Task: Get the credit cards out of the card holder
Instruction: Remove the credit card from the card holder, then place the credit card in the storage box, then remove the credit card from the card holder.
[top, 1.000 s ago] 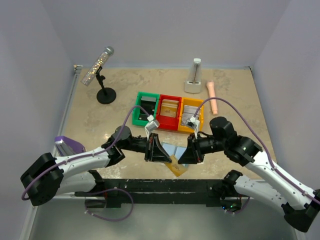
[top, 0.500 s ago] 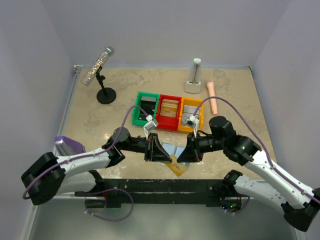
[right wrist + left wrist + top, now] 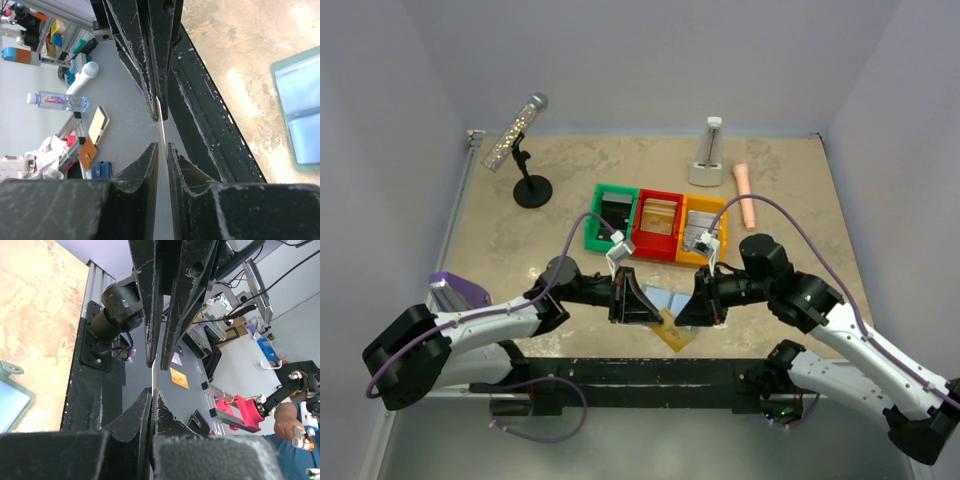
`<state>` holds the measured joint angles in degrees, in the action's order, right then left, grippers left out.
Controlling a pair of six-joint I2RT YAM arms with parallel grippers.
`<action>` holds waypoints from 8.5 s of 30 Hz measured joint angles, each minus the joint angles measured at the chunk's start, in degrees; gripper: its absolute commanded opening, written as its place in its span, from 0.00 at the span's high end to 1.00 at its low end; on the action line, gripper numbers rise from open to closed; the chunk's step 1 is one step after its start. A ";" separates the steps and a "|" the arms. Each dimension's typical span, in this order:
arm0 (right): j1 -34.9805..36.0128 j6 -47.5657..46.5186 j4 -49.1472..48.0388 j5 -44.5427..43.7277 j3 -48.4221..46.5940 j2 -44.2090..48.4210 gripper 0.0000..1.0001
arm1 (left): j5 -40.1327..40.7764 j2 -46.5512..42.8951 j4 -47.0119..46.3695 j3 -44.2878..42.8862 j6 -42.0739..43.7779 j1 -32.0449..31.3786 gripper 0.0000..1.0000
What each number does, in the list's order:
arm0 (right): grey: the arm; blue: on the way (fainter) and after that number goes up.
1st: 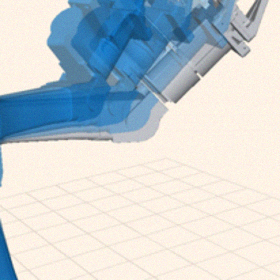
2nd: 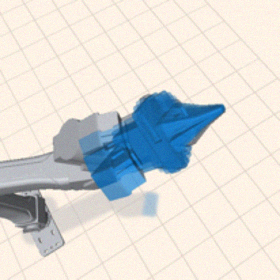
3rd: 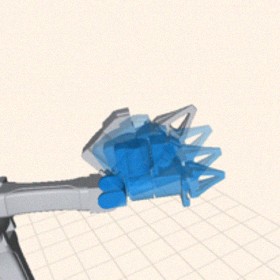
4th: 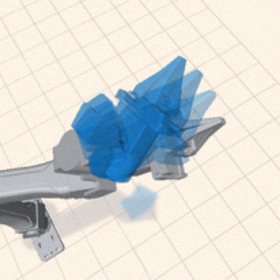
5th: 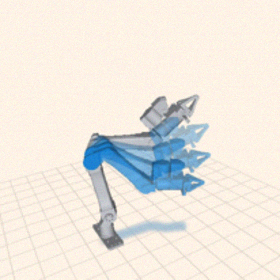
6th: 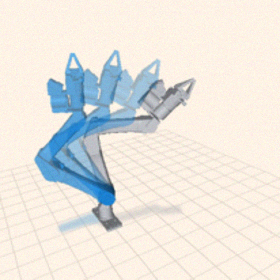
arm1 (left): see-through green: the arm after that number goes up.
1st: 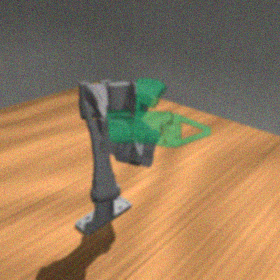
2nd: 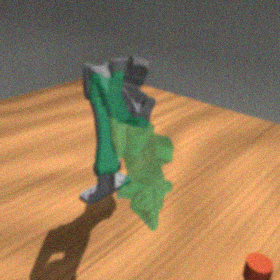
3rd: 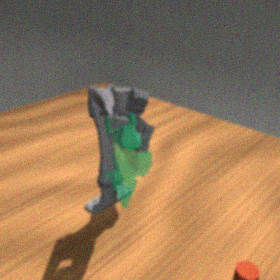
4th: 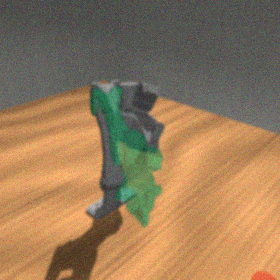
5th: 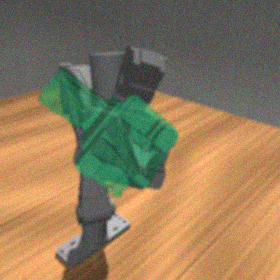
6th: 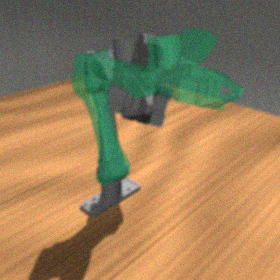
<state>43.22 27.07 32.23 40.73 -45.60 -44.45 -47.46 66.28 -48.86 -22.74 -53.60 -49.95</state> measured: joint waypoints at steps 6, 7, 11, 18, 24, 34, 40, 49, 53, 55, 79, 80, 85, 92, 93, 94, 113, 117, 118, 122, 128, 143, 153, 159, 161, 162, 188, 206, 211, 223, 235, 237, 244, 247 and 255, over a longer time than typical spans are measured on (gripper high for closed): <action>0.00 0.00 0.07 -0.76 0.09 0.61 0.86 | 0.04 0.04 0.02 0.07 0.00 0.00 1.00; 0.00 0.00 0.04 -0.74 0.09 0.61 0.87 | 0.04 0.04 0.02 0.07 0.00 0.00 1.00; 0.00 -0.07 0.07 -0.72 0.20 0.61 0.99 | 0.02 0.04 0.02 0.13 -0.04 0.00 1.00; 0.00 -0.11 0.20 -0.72 0.22 0.61 1.00 | 0.00 0.04 0.00 0.13 -0.31 0.00 0.54; 0.02 -0.13 1.49 -1.92 -0.02 0.63 1.00 | 2.08 -4.07 5.33 0.13 1.33 1.88 0.21; 0.00 -8.39 6.36 -14.29 -11.58 -4.66 1.00 | 26.71 -30.14 37.35 -5.44 10.43 5.35 0.25; 0.00 -22.14 8.44 -21.00 -24.63 -17.62 1.00 | 40.19 -43.47 42.99 -1.75 10.58 5.62 0.32; -0.35 -44.81 12.74 -28.61 -44.50 -40.76 1.00 | 44.98 -47.93 49.72 1.73 10.29 5.64 0.36; -1.68 -51.52 12.04 -29.79 -44.54 -47.76 1.00 | 44.94 -49.35 52.19 1.75 10.82 5.64 0.36; -2.80 -54.03 11.47 -29.79 -44.54 -50.05 1.00 | 44.96 -50.56 53.57 1.81 11.13 5.64 0.36; -9.73 -73.70 10.56 -20.41 -52.46 -64.89 1.00 | 42.95 -56.17 58.01 7.02 12.79 5.64 0.40; -9.86 -73.72 10.75 -20.20 -52.59 -65.18 1.00 | 42.99 -56.17 58.01 7.02 12.79 5.64 0.40; -10.49 -73.70 12.37 -18.69 -53.18 -66.31 1.00 | 43.01 -55.58 58.05 7.02 12.79 5.64 0.40; -11.76 -73.64 13.22 -17.55 -53.18 -66.29 1.00 | 42.95 -54.77 57.92 7.76 12.72 5.64 0.41; -11.98 -73.61 13.25 -17.20 -53.18 -66.27 1.00 | 42.95 -54.75 57.83 8.04 12.72 5.64 0.41; -12.15 -73.61 13.22 -17.09 -53.18 -66.20 1.00 | 42.93 -54.75 57.79 8.28 12.72 5.64 0.41; -12.50 -73.66 14.53 -17.05 -51.78 -65.79 1.00 | 41.38 -52.30 55.32 9.60 12.28 5.64 0.43; -12.50 -73.70 14.78 -17.18 -51.78 -66.18 1.00 | 41.00 -51.19 54.29 9.94 12.24 5.64 0.43; -12.50 -73.70 14.86 -17.20 -51.80 -66.40 1.00 | 40.89 -51.10 54.14 10.12 12.22 5.64 0.43; -12.50 -73.72 15.30 -18.01 -52.83 -68.28 1.00 | 40.65 -50.93 54.05 10.67 12.22 5.64 0.43; -12.50 -73.68 16.15 -19.32 -54.80 -71.30 1.00 | 40.65 -50.42 53.44 10.73 12.24 5.64 0.43; -12.48 -74.38 18.14 -21.81 -58.88 -73.83 1.00 | 40.15 -46.97 49.66 11.41 12.17 5.64 0.43; -10.99 -76.59 19.80 -24.79 -60.85 -76.74 1.00 | 39.63 -45.16 47.50 11.82 11.17 5.64 0.43; -10.60 -77.13 20.13 -25.35 -61.22 -78.07 1.00 | 39.34 -45.16 46.66 13.00 10.88 5.64 0.43; -10.60 -77.29 20.11 -25.46 -61.22 -78.18 1.00 | 39.30 -45.13 46.56 13.27 10.71 5.64 0.43; -10.60 -77.33 20.11 -25.62 -61.22 -78.18 1.00 | 39.30 -45.09 46.56 13.33 10.71 5.64 0.43; -8.72 -78.62 20.92 -29.99 -62.18 -79.78 1.00 | 38.75 -43.54 44.19 15.17 9.62 5.64 0.43; -8.61 -78.49 19.61 -32.35 -62.05 -79.78 0.92 | 38.69 -43.67 43.82 15.17 9.20 5.64 0.43; -8.61 -78.20 18.91 -33.44 -61.94 -79.78 0.91 | 38.69 -43.67 43.82 15.17 9.20 5.64 0.43; -8.61 -77.48 17.64 -34.45 -61.51 -79.78 0.89 | 38.58 -43.67 43.82 15.17 9.14 5.64 0.43; -8.61 -76.94 16.90 -35.82 -60.74 -79.41 0.83 | 38.18 -43.34 43.80 15.17 8.22 5.64 0.43; -8.66 -76.81 16.85 -36.20 -60.63 -79.36 0.82 | 38.14 -43.25 43.80 15.17 8.17 5.64 0.43; -8.72 -76.48 16.61 -36.89 -60.41 -79.23 0.82 | 38.01 -43.10 43.78 15.15 8.15 5.64 0.43; -8.74 -75.60 16.15 -37.22 -60.41 -78.90 0.81 | 37.88 -43.08 43.78 15.17 8.13 5.64 0.43; -8.72 -71.28 12.98 -40.87 -60.83 -72.26 0.81 | 37.83 -43.01 43.76 15.17 7.72 5.64 0.43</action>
<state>34.50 -44.21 45.21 -0.14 -106.43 -116.71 -9.63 23.27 -5.10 -7.57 -45.89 -44.31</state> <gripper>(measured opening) 0.187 0.569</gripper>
